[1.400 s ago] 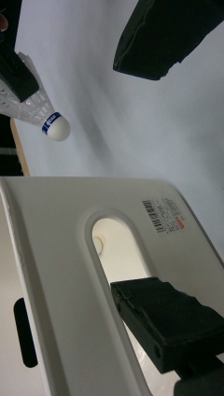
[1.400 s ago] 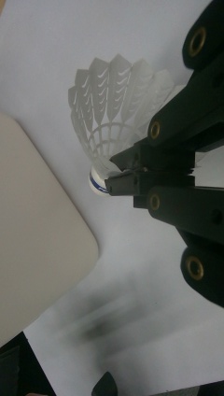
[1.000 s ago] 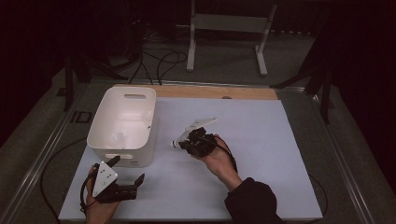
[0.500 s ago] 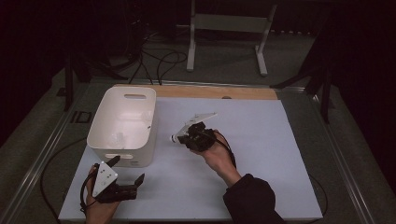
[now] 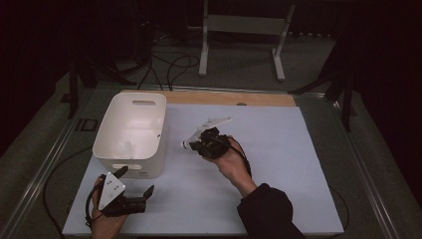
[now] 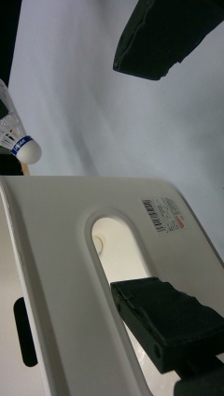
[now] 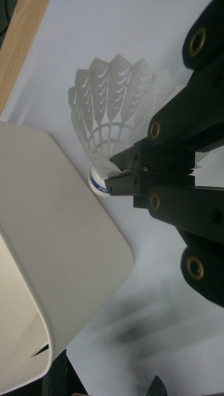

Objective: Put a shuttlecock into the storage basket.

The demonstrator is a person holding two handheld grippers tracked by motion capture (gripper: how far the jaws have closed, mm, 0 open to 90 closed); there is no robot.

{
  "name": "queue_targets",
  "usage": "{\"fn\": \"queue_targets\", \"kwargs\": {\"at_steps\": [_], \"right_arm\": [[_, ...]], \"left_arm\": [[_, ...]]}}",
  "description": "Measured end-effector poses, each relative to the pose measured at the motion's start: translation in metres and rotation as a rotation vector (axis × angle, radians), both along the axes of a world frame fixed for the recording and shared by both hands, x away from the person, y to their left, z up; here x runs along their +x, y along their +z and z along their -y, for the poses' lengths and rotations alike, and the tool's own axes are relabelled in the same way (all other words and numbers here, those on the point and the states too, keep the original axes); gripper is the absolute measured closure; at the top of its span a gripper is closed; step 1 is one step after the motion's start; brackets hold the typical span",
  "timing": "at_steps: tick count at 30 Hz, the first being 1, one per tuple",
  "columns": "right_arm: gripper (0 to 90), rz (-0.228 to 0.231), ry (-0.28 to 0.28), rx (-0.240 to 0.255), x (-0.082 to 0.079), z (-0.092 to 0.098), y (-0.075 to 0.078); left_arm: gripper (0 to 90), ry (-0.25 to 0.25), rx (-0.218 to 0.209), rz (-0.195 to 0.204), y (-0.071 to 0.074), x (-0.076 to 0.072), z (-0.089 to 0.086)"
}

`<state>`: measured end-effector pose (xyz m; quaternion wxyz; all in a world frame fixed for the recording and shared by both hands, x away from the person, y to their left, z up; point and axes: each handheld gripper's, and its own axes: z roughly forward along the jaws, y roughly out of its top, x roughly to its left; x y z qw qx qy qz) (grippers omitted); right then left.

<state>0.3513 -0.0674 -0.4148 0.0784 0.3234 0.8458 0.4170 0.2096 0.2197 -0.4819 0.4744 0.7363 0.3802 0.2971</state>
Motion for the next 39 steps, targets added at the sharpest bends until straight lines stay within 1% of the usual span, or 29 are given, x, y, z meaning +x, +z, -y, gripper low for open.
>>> {"fn": "queue_targets", "kwargs": {"at_steps": [4,12,17,29,39], "right_arm": [[89.1,0.002,-0.004,0.002,0.002,0.0,0.003],[89.1,0.003,-0.011,-0.005,0.007,0.001,0.005],[89.1,0.013,-0.013,-0.007,0.01,0.0,0.008],[89.1,0.007,-0.026,0.001,0.014,0.0,0.007],[89.1,0.013,-0.03,0.001,0.016,0.0,0.009]], "left_arm": [[0.0,0.0,0.0,0.0,0.0,0.0,0.0],[0.0,-0.002,0.001,-0.002,0.0,0.0,0.0],[0.0,-0.002,0.002,-0.001,0.0,0.0,0.0],[0.0,0.0,0.003,-0.002,0.0,0.0,0.0],[0.0,0.0,0.002,-0.001,0.0,0.0,0.0]]}}
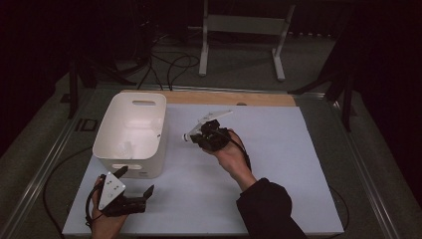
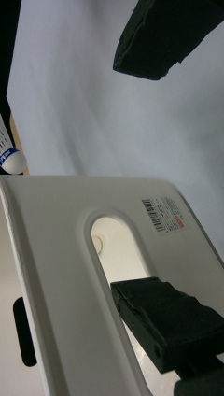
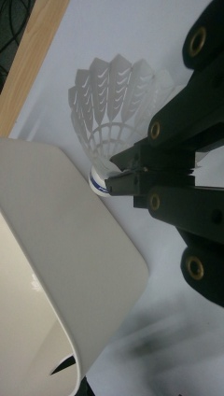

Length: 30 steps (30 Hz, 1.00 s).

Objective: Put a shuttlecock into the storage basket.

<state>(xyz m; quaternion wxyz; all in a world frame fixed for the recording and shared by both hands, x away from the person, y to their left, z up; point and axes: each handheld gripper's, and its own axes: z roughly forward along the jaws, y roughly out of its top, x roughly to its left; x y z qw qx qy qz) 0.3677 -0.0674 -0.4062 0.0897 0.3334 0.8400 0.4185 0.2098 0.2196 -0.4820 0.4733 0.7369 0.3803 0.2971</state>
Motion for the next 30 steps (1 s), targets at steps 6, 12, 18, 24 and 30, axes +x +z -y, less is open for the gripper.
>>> {"fn": "queue_targets", "kwargs": {"at_steps": [6,12,18,24,30], "right_arm": [[89.2,0.011,0.002,-0.001,0.001,-0.002,0.005],[89.2,0.026,0.003,0.0,0.003,-0.006,0.013],[89.1,0.033,0.005,-0.005,0.005,-0.008,0.018],[89.2,0.041,-0.003,-0.001,0.007,-0.01,0.022],[89.2,0.047,-0.005,0.0,0.01,-0.01,0.025]], "left_arm": [[0.0,0.002,0.0,0.001,0.0,0.0,0.0],[0.0,0.002,-0.001,0.001,0.0,0.0,0.0],[0.0,0.002,-0.002,0.002,0.0,0.0,0.0],[0.0,0.003,-0.001,0.002,0.0,0.0,0.0],[0.0,0.004,-0.003,0.002,0.0,0.0,0.0]]}}
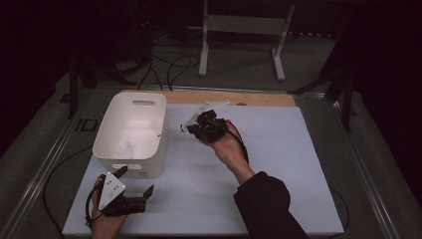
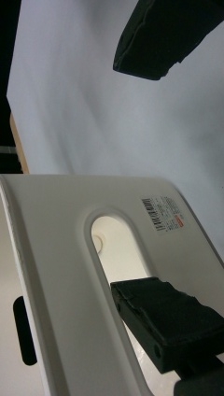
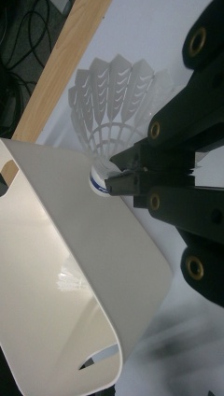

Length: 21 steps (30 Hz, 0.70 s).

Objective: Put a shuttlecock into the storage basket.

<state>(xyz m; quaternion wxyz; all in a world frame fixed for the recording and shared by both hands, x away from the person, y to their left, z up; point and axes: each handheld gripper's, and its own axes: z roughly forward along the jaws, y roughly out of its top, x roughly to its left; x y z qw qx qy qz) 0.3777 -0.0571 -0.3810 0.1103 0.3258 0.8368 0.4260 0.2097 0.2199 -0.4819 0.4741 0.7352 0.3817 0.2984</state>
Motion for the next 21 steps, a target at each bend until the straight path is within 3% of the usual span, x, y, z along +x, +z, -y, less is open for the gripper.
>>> {"fn": "queue_targets", "kwargs": {"at_steps": [21], "right_arm": [[89.2,0.022,-0.015,0.004,0.014,-0.004,0.014]], "left_arm": [[0.0,-0.002,0.001,-0.003,0.0,0.0,0.0]]}}
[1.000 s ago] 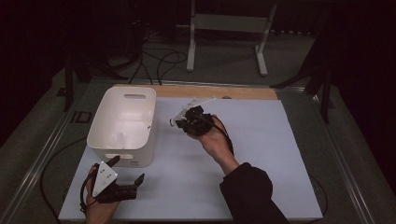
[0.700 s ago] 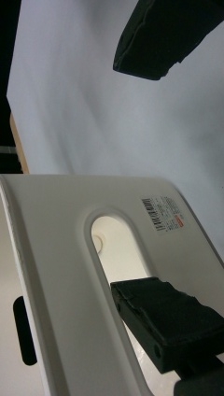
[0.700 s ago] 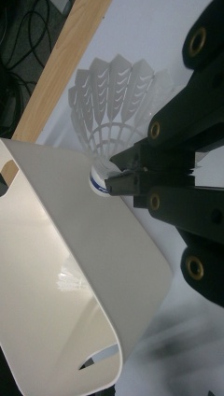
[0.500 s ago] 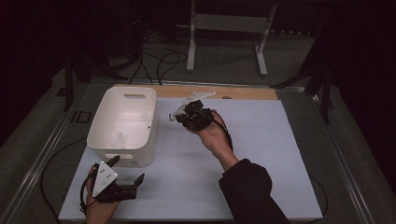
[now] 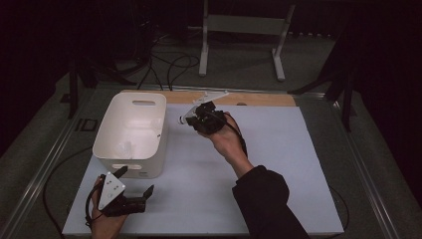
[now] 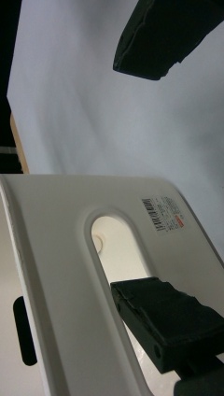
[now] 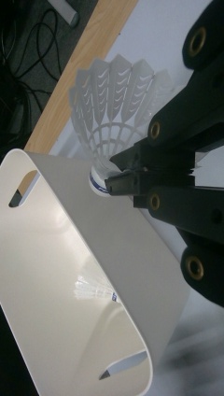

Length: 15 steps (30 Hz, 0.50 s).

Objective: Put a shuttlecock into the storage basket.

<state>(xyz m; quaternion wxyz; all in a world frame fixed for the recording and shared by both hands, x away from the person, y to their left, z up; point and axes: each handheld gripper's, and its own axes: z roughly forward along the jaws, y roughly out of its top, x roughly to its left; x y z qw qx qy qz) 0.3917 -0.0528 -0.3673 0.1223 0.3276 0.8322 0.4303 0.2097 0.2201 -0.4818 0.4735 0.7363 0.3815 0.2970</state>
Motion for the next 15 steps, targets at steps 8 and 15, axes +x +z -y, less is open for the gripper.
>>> {"fn": "queue_targets", "kwargs": {"at_steps": [8,15], "right_arm": [[89.2,0.017,0.004,-0.003,0.0055,-0.002,0.005],[89.1,0.019,-0.001,0.0,0.0098,-0.0033,0.0062]], "left_arm": [[0.0,0.0,0.0,0.001,-0.0001,0.0001,-0.0002],[0.0,0.0,0.0,0.002,-0.0001,0.0001,-0.0002]]}}
